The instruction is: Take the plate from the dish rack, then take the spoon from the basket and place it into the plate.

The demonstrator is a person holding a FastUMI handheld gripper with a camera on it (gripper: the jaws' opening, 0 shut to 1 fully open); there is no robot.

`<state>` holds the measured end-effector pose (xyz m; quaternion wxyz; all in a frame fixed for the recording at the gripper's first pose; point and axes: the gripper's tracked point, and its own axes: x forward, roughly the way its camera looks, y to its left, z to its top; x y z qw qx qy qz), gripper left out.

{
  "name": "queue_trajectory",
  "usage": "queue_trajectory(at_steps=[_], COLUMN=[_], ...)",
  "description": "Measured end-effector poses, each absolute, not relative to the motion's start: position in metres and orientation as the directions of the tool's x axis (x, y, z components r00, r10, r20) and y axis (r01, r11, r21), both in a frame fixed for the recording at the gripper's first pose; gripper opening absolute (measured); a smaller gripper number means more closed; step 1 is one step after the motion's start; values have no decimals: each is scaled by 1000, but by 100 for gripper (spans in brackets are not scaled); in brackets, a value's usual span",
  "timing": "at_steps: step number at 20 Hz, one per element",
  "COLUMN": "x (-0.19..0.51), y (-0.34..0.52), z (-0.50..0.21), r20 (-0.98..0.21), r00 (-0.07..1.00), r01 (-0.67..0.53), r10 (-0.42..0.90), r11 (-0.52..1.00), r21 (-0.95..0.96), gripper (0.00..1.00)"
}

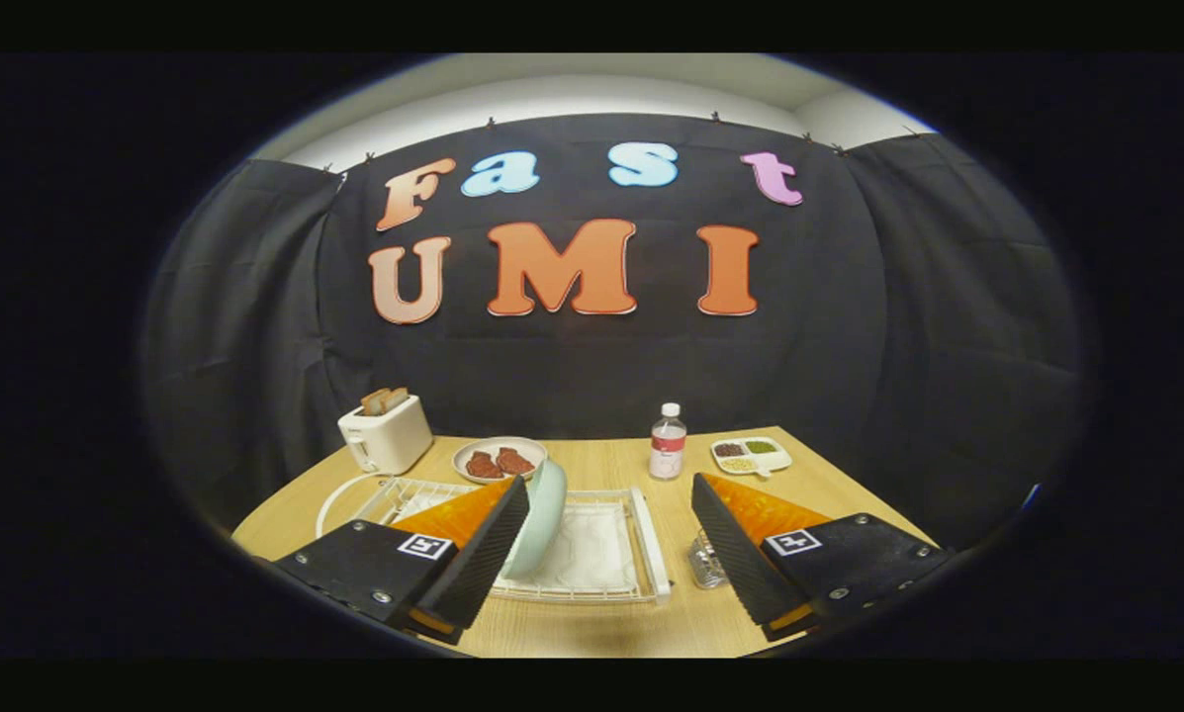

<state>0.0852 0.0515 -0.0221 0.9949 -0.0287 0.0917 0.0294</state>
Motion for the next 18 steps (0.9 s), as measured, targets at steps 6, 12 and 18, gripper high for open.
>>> queue_trajectory(at_steps=[6, 12, 18], x=[122, 158, 169], y=[80, 90, 106], z=[-65, -116, -168], r20=[-353, -522, -674], r00=[932, 851, 736], r01=[-94, -31, 40], r10=[83, 59, 61], r11=[995, 998, 990], r21=[-16, 61, 134], gripper=[99, 98, 72])
